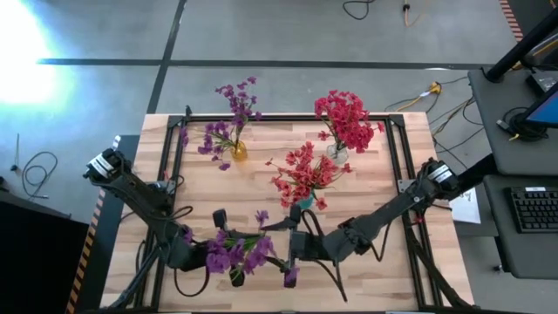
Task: Sort flowers into vase by color
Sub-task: Put the violet flowers into the yellow vase
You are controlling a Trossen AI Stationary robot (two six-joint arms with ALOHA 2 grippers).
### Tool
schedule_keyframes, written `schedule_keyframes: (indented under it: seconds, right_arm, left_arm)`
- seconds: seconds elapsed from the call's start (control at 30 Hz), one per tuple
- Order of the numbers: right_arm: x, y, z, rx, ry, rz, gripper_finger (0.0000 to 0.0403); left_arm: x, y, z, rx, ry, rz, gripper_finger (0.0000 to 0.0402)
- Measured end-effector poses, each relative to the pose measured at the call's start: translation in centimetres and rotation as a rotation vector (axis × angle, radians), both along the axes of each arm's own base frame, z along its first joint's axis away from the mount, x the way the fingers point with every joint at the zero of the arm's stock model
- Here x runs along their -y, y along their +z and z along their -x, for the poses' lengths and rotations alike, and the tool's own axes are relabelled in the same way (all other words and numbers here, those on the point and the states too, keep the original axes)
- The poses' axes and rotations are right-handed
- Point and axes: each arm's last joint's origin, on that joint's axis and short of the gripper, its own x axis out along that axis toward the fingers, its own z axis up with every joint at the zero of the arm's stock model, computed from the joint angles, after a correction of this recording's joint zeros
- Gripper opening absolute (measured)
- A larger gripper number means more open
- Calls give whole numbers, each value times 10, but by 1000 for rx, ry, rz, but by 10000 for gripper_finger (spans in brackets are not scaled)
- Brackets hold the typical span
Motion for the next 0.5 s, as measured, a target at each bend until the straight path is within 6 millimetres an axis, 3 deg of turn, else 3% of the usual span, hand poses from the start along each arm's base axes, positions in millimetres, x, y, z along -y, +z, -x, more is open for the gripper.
schedule_keyframes:
  seconds: [0.23, 0.5]
  right_arm:
    - [10, -1, -7, -1, 27, 3, 263]
    - [23, -1, -14, -2, 46, -2, 187]
  left_arm:
    - [-3, -1, -3, -5, 9, -1, 0]
    - [-6, -4, -5, -28, 53, -8, 0]
